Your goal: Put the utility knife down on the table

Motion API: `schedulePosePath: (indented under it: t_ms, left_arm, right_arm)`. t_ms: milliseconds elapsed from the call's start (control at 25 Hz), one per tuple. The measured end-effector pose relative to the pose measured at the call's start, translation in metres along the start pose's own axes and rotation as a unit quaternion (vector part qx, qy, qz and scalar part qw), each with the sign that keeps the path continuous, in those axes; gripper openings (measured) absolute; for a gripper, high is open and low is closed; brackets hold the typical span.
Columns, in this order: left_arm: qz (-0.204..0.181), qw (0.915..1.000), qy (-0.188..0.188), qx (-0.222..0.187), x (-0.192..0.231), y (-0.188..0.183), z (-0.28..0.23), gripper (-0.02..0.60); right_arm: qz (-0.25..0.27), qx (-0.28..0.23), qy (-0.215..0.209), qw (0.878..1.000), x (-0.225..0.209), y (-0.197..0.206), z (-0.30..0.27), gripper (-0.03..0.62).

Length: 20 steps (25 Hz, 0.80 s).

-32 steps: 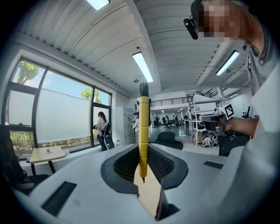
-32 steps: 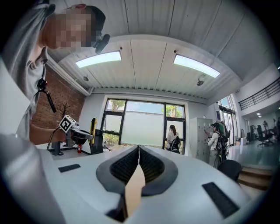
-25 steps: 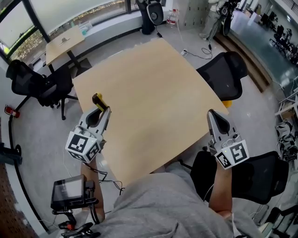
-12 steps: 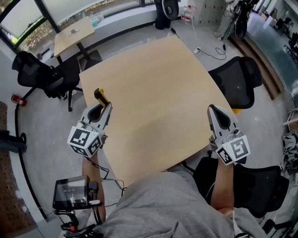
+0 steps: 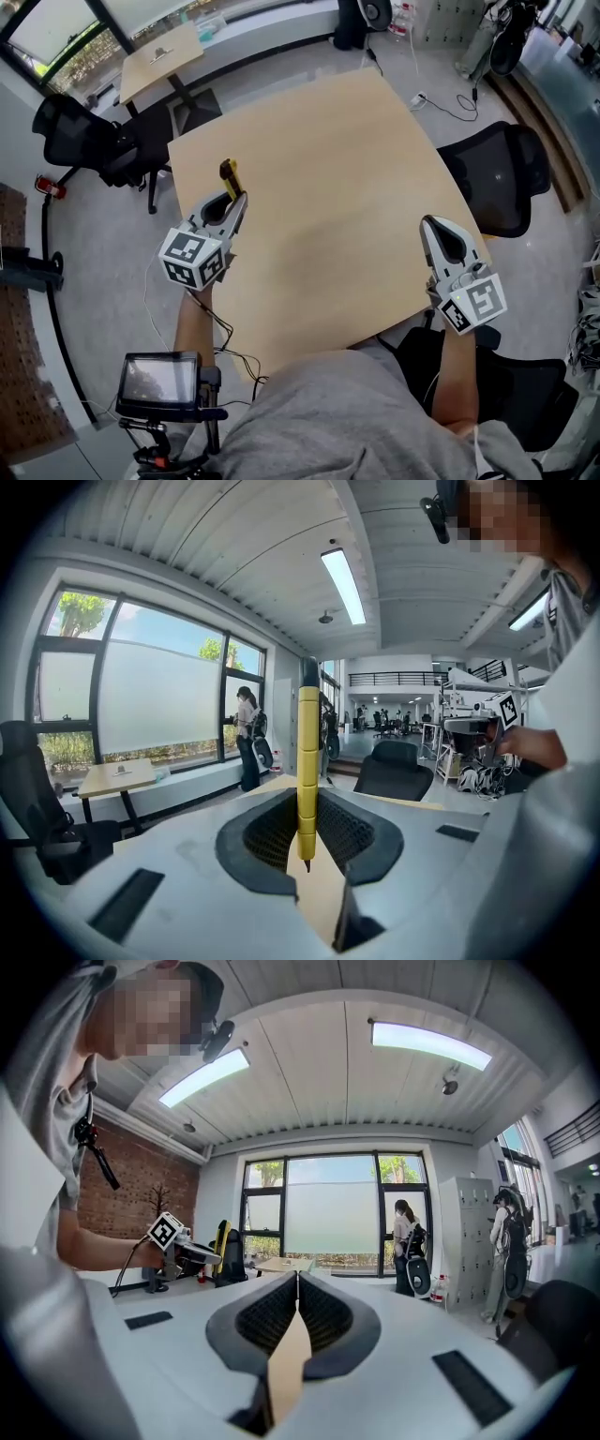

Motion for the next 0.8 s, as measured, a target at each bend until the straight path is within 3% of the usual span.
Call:
schedulePosePath:
  t_ms: [280, 560, 800]
  left_arm:
    - [0.026, 0.999, 0.013, 0.035, 0.013, 0.01, -0.057, 0.057]
    - [0.026, 0.9962, 0.021, 0.08, 0.017, 0.023, -0.125, 0.057]
    - [0.034, 0.9921, 0.035, 0.115, 0.028, 0.032, -0.147, 0.057]
  right_arm:
    - [-0.009, 0.016, -0.016, 1.0, -0.023, 0.012, -0.018, 0.011]
    - [-0.025, 0.028, -0.022, 0.999, -0.06, 0.037, -0.025, 0.01]
    - [-0.036, 0.036, -0.022, 0.998, -0.055, 0.043, -0.027, 0.01]
Point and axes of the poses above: the fingertips, and each gripper's own axes: z backward along the fingers, x to its left, y out of its underside, the point moved 8 cm from there along z, backward along the fingers, and after that the axes turned 3 degrees about x, right-handed, at the moved point
